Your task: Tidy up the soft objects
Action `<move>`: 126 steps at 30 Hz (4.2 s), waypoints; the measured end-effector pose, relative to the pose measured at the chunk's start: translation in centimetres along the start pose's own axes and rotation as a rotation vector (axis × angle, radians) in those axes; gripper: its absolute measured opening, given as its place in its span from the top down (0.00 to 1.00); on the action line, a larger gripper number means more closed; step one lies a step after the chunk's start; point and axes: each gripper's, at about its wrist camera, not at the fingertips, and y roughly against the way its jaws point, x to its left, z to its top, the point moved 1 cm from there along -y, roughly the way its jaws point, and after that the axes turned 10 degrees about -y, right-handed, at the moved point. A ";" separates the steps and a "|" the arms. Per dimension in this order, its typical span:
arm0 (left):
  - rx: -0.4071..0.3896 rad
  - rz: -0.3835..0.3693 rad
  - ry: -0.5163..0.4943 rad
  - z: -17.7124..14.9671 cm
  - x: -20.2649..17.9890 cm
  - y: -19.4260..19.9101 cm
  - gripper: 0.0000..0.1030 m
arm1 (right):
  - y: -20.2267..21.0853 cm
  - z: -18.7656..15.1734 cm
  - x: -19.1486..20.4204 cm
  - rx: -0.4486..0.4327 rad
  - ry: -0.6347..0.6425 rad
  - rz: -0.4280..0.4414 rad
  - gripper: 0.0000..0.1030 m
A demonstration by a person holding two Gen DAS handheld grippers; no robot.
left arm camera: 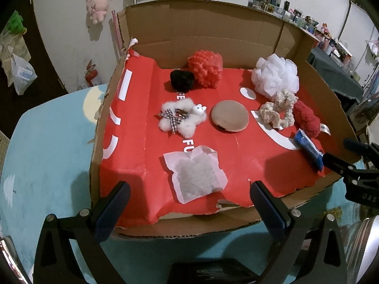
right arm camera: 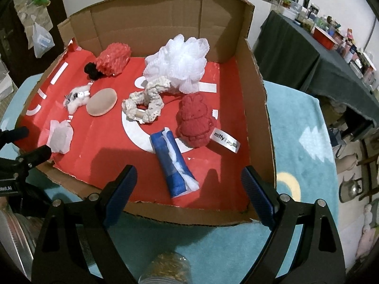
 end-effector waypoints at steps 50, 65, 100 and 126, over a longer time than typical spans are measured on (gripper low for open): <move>-0.007 0.050 0.000 -0.1 0.0 -0.1 0.00 | 0.4 -0.3 -0.5 -0.025 -0.018 0.021 0.13; -0.029 0.040 0.015 -0.2 0.2 0.2 0.00 | 0.5 -0.1 -0.5 -0.028 -0.028 0.040 0.13; -0.306 0.069 -0.005 -16.6 -7.4 8.8 0.00 | 9.2 -20.1 -1.5 -0.275 -0.050 0.015 0.06; -0.142 0.110 0.001 -19.1 -9.8 5.3 0.00 | 6.1 -21.8 -1.6 -0.162 -0.110 -0.020 0.05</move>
